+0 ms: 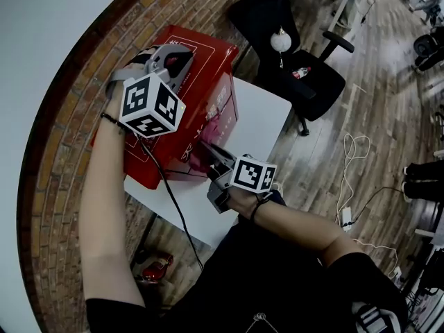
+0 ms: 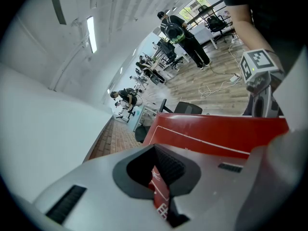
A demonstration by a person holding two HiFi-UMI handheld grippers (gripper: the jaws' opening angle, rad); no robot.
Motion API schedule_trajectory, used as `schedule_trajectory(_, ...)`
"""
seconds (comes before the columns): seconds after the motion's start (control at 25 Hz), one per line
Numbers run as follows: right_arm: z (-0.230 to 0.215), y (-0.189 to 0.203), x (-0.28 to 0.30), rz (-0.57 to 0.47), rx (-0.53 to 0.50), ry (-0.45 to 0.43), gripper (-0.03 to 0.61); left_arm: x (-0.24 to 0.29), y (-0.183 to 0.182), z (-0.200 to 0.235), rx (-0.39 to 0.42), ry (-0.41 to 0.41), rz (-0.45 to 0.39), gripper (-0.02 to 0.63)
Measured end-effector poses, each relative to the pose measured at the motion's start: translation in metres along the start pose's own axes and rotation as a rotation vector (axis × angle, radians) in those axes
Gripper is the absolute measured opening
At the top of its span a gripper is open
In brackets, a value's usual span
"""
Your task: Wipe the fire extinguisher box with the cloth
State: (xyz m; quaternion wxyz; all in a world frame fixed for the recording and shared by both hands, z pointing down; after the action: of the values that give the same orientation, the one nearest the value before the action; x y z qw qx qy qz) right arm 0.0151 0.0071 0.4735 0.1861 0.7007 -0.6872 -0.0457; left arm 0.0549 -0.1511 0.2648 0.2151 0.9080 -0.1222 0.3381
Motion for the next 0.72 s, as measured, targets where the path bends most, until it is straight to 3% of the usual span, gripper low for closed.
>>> schedule_trajectory(0.72,-0.043,0.007,0.013,0.0,-0.017,0.125,0.062,-0.001,-0.002,-0.001,0.007,-0.009,-0.007,0.025)
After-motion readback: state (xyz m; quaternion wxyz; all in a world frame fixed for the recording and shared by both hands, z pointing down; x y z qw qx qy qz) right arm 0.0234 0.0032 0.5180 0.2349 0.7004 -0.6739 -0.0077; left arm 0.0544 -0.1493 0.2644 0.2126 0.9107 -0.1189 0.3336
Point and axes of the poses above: the fingertips, and each gripper's own axes: x forward along the fingers, z to its left, y out of its underside, the point moved 10 cm from there along -x, backward along the fingers, and after that the axes turned 11 degrees about y, right-handed, at the moved point
